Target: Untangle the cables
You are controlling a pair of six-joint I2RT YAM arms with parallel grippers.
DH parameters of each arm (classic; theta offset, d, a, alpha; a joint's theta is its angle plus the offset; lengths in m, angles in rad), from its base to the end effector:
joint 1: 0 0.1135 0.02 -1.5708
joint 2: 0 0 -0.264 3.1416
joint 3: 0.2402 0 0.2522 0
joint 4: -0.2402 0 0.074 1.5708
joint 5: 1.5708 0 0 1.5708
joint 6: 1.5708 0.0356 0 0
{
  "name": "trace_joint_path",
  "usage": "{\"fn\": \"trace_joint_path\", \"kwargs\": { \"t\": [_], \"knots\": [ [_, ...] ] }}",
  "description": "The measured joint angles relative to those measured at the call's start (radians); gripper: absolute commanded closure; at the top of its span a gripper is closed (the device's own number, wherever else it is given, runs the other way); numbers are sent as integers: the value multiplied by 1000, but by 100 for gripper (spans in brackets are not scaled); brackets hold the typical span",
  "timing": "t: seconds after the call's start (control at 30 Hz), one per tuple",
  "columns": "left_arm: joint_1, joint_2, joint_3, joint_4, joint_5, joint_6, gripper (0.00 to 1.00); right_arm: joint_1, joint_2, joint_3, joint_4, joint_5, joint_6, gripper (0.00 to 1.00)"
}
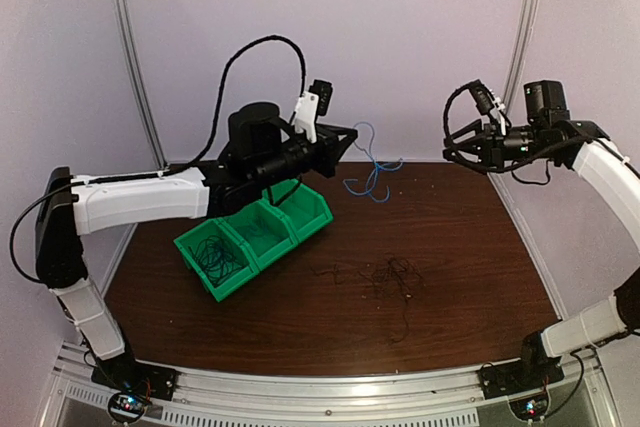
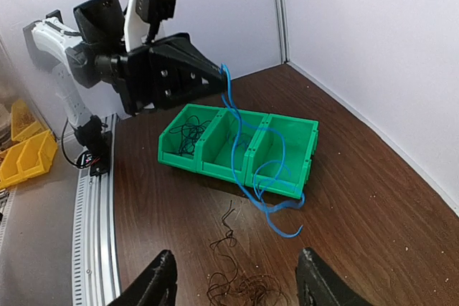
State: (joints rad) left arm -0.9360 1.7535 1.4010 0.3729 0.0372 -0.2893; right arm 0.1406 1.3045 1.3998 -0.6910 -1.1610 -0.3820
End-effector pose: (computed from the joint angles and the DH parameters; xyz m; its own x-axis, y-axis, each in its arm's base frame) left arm 0.2528 -0.3455 0.3471 -0.2242 -0.1763 -0.9585 0.7958 0.5346 -0.2845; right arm 0.2545 0.0690 0.4018 -0.2145 -0.1804 -0.9599 -0.9564 0.2380 0.1690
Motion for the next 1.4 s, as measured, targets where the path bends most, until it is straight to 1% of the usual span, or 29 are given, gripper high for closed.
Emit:
{"fn": "trace_joint_path", "kwargs": {
  "t": [0.07,0.2,0.37,0.47,0.7,0.83,1.17,1.4],
  "knots": [
    [24,-41,-5,-26,-8,3,100,-25,-12,-55,34,-2,8,43],
    [58,-102,-6,-95,-35,16,100,-72,-18,-220,113,17,14,43],
    [89,-148,-5,-206,-75,39,100,-84,-8,-381,196,55,16,42],
    [114,-167,-3,-296,-98,47,100,-84,-6,-430,235,70,13,42],
    [191,-259,-80,-441,-127,50,100,-84,16,-466,285,94,-16,42],
    [232,-303,-138,-486,-128,50,100,-84,45,-471,288,100,-35,42],
    [280,-336,-264,-546,-128,48,100,-84,65,-471,288,100,-59,43],
    [343,-369,-339,-562,-128,35,100,-84,65,-471,287,100,-64,43]
  ]
}}
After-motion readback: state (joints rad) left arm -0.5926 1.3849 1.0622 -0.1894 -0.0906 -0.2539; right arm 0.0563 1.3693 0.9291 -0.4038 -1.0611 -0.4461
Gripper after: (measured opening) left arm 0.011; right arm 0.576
